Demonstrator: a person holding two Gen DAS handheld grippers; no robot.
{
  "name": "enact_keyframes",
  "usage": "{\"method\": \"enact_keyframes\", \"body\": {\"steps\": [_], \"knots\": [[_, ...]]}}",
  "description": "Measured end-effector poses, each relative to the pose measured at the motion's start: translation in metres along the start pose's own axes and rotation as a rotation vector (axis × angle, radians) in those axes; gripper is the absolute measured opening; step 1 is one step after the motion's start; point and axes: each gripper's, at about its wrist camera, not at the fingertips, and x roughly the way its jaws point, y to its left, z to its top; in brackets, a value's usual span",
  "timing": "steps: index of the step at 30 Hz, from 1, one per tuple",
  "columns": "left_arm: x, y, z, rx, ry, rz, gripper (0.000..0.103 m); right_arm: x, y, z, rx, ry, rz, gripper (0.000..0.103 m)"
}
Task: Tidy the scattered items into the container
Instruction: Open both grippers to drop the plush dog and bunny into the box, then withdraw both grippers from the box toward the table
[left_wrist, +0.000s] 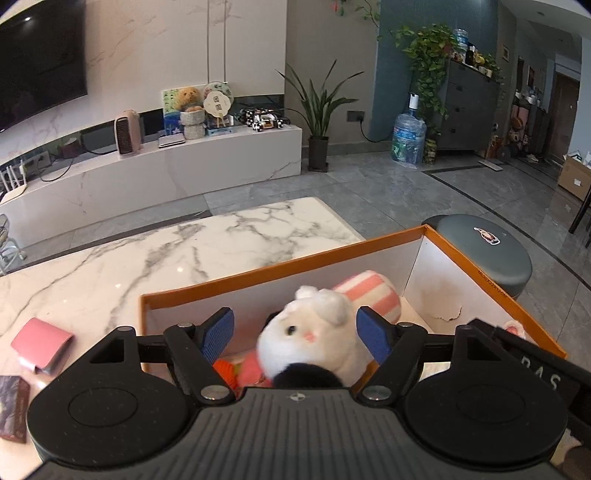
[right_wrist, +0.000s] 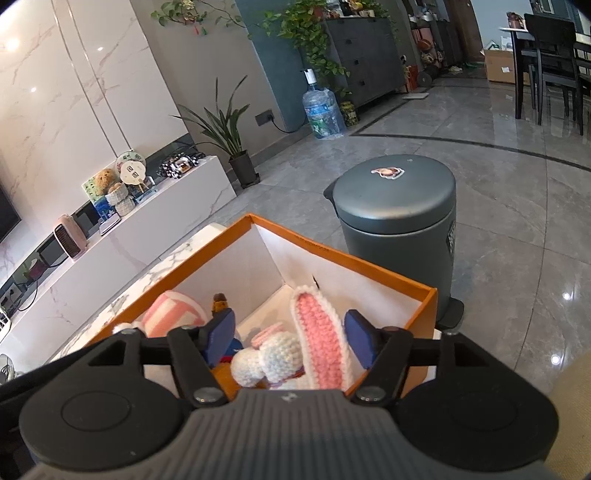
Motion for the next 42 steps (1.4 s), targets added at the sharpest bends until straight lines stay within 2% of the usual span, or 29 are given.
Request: {"method": "enact_keyframes", "body": {"steps": [8, 14, 22, 25, 35, 42], "knots": [[-0.037, 0.018, -0.009, -0.020, -0.023, 0.019, 0.088, -0.021, 0.011, -0.006, -0.081, -0.037, -0.017, 0.077], [-0.064, 0.037, -0.014, -0.049, -0.054, 0.052, 0.088, -0.039, 0.024, -0.012, -0.155, 0.024, -0.017, 0.078], [-0.098, 0.066, -0.021, -0.110, -0.093, 0.068, 0.088, -0.078, 0.040, -0.021, -0.205, 0.019, -0.046, 0.079], [-0.109, 0.075, -0.028, -0.122, -0.102, 0.074, 0.088, -0.093, 0.049, -0.026, -0.234, 0.008, -0.052, 0.082], [-0.150, 0.116, -0.046, -0.181, -0.148, 0.109, 0.087, -0.140, 0.090, -0.051, -0.350, -0.028, 0.002, 0.084], [-0.171, 0.156, -0.059, -0.256, -0.179, 0.148, 0.087, -0.167, 0.129, -0.080, -0.468, -0.050, 0.066, 0.085]]}}
